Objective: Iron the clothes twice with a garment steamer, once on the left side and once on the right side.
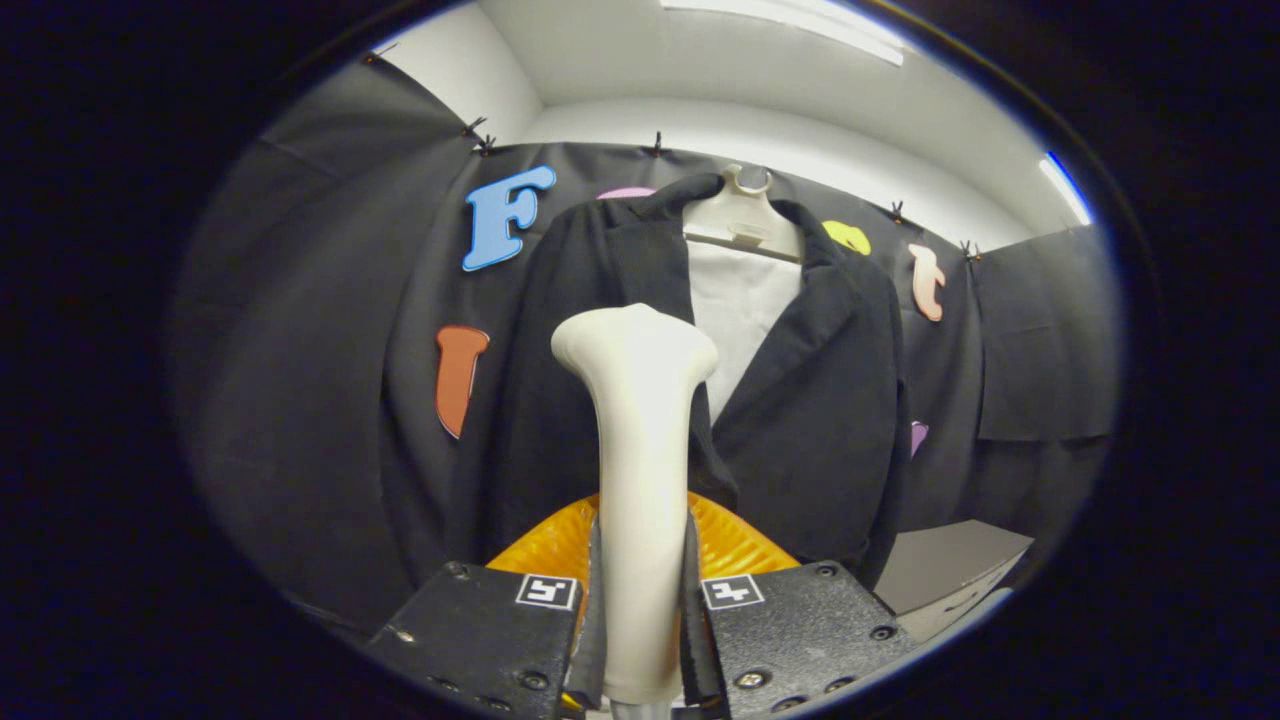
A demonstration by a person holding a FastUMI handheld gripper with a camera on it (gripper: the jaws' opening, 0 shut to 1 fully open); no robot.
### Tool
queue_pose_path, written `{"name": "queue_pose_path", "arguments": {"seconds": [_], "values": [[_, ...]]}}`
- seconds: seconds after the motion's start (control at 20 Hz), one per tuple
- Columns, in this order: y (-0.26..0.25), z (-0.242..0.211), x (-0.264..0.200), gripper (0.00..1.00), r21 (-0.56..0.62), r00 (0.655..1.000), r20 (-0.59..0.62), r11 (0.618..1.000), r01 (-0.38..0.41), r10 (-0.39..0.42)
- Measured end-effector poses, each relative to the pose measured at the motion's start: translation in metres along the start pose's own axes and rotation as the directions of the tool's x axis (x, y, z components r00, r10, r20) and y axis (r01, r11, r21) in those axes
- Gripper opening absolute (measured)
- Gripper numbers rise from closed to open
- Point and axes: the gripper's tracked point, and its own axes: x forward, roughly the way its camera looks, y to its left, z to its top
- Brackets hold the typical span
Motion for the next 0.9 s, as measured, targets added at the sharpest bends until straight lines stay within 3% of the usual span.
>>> {"name": "queue_pose_path", "arguments": {"seconds": [0.9], "values": [[0.007, -0.096, -0.017, 0.32, -0.021, 0.981, -0.193, 1.0, -0.016, 0.012]]}}
